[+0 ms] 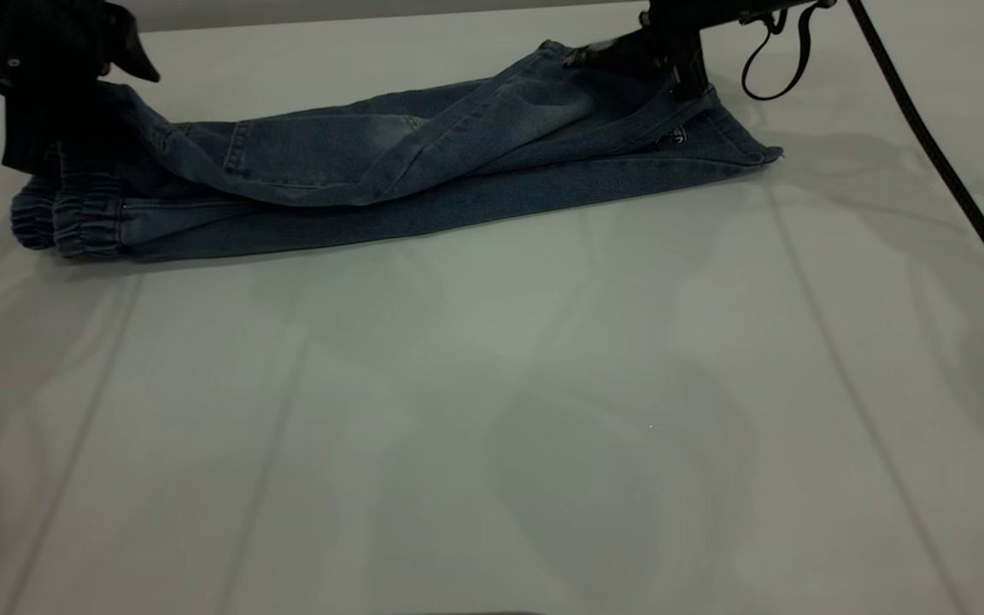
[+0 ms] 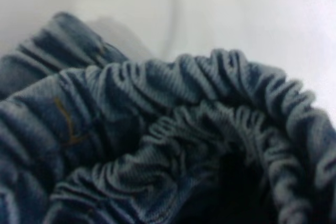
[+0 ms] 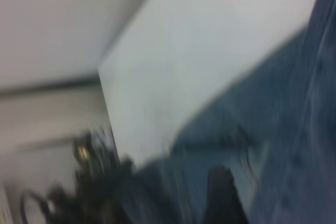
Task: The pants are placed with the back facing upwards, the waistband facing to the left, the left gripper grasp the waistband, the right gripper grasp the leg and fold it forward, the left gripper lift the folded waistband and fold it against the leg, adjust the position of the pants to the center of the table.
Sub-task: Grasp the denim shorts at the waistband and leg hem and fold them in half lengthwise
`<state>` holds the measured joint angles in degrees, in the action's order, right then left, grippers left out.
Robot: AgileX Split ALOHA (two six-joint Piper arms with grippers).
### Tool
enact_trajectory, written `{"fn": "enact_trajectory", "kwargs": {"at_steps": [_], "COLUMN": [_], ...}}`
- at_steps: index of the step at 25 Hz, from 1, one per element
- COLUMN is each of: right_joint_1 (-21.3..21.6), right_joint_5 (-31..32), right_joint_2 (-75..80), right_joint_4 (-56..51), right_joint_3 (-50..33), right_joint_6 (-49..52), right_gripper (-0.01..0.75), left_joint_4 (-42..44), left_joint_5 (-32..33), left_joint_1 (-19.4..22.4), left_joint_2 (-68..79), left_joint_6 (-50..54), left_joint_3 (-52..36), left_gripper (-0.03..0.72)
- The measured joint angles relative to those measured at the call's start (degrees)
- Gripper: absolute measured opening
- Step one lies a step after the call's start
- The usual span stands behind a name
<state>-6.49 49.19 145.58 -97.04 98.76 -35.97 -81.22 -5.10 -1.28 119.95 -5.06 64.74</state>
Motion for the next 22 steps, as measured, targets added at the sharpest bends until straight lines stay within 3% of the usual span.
{"fn": "enact_trajectory", "kwargs": {"at_steps": [6,13,16,22], "right_joint_1": [-1.7,-8.2,-10.9,-11.8], "right_joint_5": [6.4,4.3,1.5,1.0], "right_joint_2": [0.0,0.0,0.0,0.0], "right_joint_4": [8.5,15.5,15.7,17.0], "right_joint_3": [0.0,0.0,0.0,0.0], "right_joint_6": [0.4,1.4,1.1,0.2], "right_gripper": [0.402,0.402,0.402,0.402], "left_joint_4": [0.0,0.0,0.7,1.1], "left_joint_5": [-0.1,1.2,2.4,6.7], "left_joint_1": [0.3,0.3,0.3,0.3], "left_joint_2": [0.0,0.0,0.0,-0.3], "left_joint_6": [6.7,4.3,-2.6,-22.4], "left_joint_3": [0.0,0.1,0.2,0.6], "left_gripper": [0.344,0.337,0.337,0.341]}}
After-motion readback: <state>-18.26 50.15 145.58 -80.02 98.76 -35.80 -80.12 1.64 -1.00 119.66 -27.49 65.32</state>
